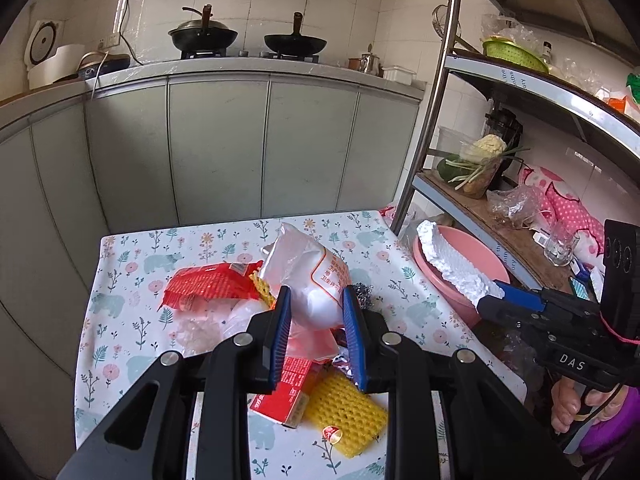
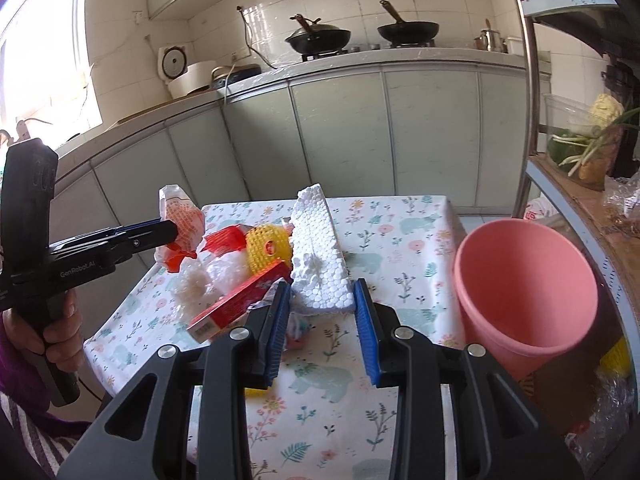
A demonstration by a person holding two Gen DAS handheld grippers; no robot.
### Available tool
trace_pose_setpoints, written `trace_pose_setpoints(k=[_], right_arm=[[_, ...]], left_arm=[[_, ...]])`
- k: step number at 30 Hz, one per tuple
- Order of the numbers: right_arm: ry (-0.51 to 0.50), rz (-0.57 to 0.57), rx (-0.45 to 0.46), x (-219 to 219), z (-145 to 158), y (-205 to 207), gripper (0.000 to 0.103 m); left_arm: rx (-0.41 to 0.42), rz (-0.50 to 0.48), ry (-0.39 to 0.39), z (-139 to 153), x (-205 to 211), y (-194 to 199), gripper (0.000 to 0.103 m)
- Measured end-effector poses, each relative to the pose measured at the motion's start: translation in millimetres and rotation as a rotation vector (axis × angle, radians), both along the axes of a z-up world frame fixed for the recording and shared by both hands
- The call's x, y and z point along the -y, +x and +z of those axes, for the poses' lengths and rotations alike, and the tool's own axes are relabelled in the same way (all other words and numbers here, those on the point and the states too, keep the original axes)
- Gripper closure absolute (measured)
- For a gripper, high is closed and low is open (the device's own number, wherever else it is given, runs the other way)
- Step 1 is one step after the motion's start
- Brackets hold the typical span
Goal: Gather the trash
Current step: 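Carry styrofoam and white bag into the pink bucket and open both tools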
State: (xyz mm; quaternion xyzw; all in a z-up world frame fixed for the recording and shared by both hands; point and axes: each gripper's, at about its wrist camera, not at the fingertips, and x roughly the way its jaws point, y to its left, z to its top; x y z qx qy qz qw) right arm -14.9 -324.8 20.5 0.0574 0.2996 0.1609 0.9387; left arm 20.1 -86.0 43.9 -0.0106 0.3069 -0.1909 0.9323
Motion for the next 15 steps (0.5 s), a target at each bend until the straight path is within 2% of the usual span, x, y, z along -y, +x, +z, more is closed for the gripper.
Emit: trace_pose_setpoints(k=[15], right_arm=[[-0.040, -0.113, -0.010, 15.4, 0.2, 12.6, 0.070]], left_arm=[[0.017, -0.064, 0.007, 11.0, 36.3, 22.2, 0.078]])
